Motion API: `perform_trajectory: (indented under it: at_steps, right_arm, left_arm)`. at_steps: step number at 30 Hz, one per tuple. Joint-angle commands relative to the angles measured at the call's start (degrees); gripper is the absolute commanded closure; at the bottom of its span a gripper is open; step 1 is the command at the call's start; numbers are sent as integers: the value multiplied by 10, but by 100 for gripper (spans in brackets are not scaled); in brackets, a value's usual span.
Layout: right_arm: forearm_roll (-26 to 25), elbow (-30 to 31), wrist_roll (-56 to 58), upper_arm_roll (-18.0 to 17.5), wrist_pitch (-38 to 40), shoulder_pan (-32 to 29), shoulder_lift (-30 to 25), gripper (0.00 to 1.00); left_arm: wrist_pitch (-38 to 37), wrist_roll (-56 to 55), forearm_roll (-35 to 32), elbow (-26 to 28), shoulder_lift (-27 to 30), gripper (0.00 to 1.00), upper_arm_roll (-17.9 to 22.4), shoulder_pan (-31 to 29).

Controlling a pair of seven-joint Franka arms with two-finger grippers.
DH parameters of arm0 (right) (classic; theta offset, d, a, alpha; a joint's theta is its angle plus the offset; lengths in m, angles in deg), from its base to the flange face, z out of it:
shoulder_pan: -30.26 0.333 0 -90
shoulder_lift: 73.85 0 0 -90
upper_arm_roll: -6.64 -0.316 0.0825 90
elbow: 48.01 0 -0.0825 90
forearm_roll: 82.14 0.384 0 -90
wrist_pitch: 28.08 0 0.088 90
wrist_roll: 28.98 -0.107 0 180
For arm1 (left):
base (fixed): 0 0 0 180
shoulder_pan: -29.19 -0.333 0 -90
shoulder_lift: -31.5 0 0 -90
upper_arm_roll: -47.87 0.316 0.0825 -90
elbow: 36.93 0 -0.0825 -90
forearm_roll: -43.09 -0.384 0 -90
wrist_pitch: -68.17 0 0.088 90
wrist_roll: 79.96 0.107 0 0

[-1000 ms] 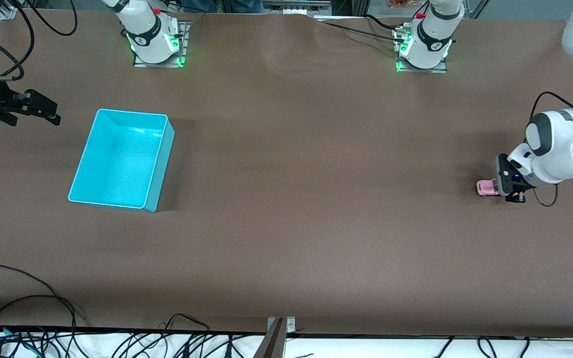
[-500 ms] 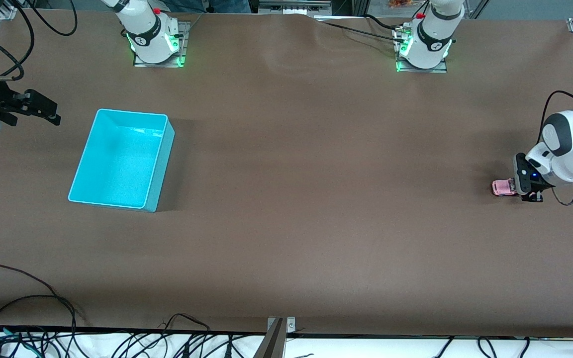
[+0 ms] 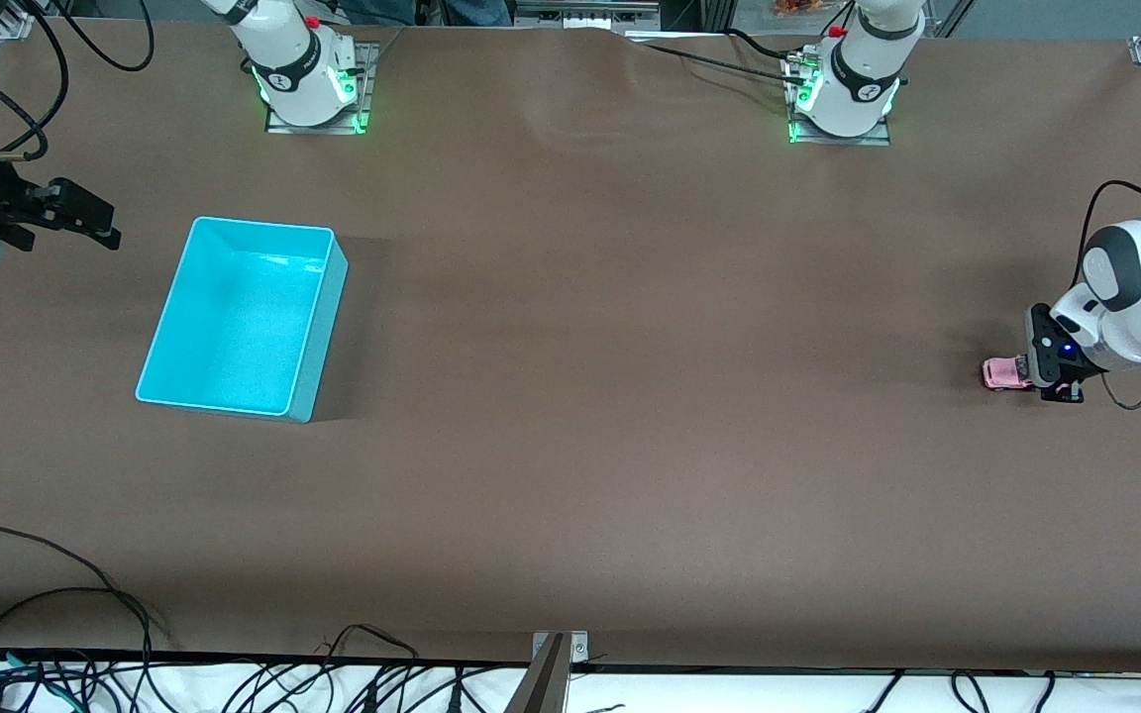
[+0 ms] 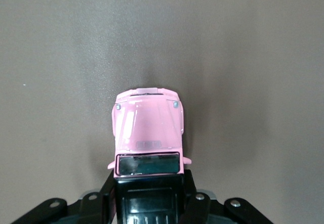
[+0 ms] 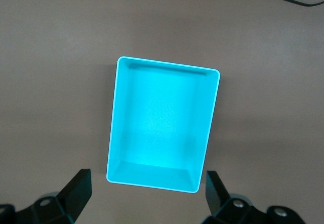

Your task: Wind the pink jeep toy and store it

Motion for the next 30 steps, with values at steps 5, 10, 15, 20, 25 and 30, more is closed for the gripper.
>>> perform_trajectory:
  at_steps: [5, 10, 15, 20, 25, 30]
  right_arm:
    - [11, -8, 0, 1, 11, -2, -2, 0]
    - [11, -8, 0, 1, 10, -2, -2, 0]
    - [11, -8, 0, 1, 10, -2, -2, 0]
    - [11, -8, 0, 1, 10, -2, -2, 0]
    - [11, -8, 0, 1, 10, -2, -2, 0]
    - [11, -8, 0, 1, 10, -2, -2, 0]
  left_arm:
    - [0, 16, -23, -23, -31, 70, -2, -9]
    - [-1, 16, -20, -26, -29, 18, -3, -9]
    - [-56, 15, -14, -52, -23, 0, -8, -8]
    - [-111, 15, -5, -83, -19, 0, -17, -7]
    - [-153, 10, -3, -101, -9, 0, -29, -6]
    - [-196, 4, 27, -135, 7, 0, -33, -5]
